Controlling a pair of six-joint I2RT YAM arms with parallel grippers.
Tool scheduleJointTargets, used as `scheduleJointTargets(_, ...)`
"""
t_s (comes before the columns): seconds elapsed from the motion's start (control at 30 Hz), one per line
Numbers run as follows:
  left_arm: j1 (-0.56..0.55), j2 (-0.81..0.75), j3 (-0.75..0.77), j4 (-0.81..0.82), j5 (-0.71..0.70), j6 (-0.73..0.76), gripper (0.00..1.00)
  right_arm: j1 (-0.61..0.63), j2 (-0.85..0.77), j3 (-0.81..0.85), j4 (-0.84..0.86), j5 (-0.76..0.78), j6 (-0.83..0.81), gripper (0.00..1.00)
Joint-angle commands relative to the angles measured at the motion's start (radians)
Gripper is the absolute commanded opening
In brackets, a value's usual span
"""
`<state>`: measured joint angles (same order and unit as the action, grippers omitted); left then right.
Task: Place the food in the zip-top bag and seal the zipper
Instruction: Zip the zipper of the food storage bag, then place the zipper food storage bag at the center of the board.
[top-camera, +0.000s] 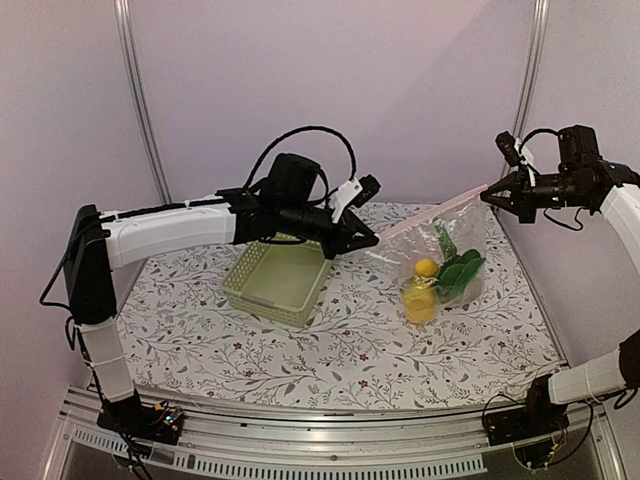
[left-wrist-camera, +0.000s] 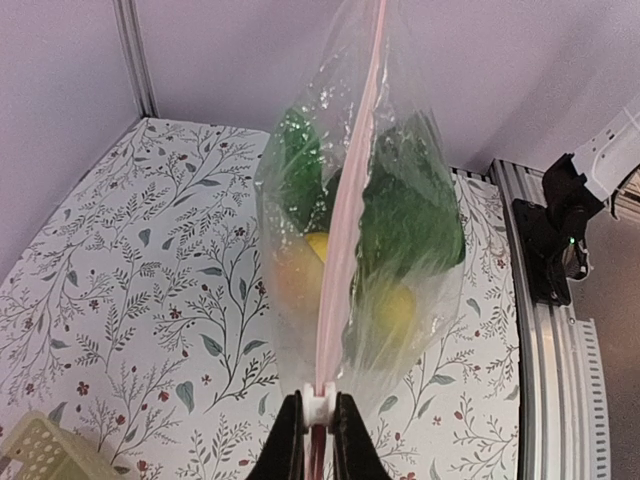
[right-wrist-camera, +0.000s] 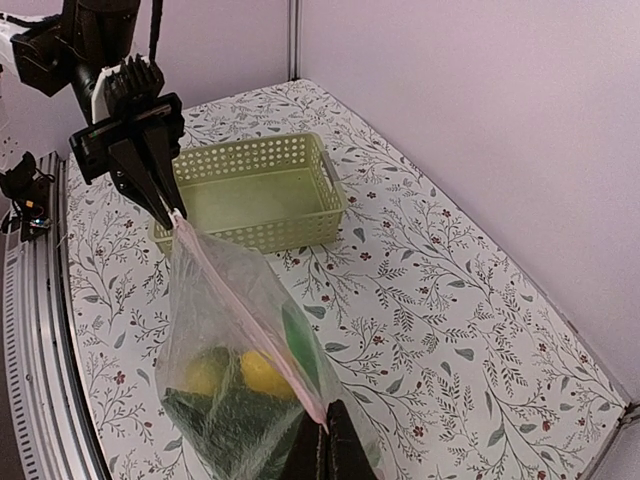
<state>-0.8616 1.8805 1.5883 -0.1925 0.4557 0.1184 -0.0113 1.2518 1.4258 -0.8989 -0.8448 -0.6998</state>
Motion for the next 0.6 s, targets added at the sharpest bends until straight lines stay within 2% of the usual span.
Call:
scheduleJointTargets(0.0,0.041,-0.022,-0.036,-0.065,-0.01,-0.009,0.04,-0.03,0.0,0.019,0.068,0.005,0.021,0.0)
scheduleJointTargets(0.33,0.063,0.009,-0.006,-0.005,0.004,-0.019,0.0,-0.031,0.037,0.018,0.098,-0.027,0.041,0.0)
scheduleJointTargets(0.43,0.087,0.084,0.102,0.022,0.024,-0.013,0.0,-0.032,0.09,0.048,0.142,-0.036,0.06,0.0)
scheduleJointTargets(0.57,0.125,0.228,0.378,-0.049,0.001,0.053,0.0,-0.037,0.21,0.159,0.184,-0.011,0.053,0.0)
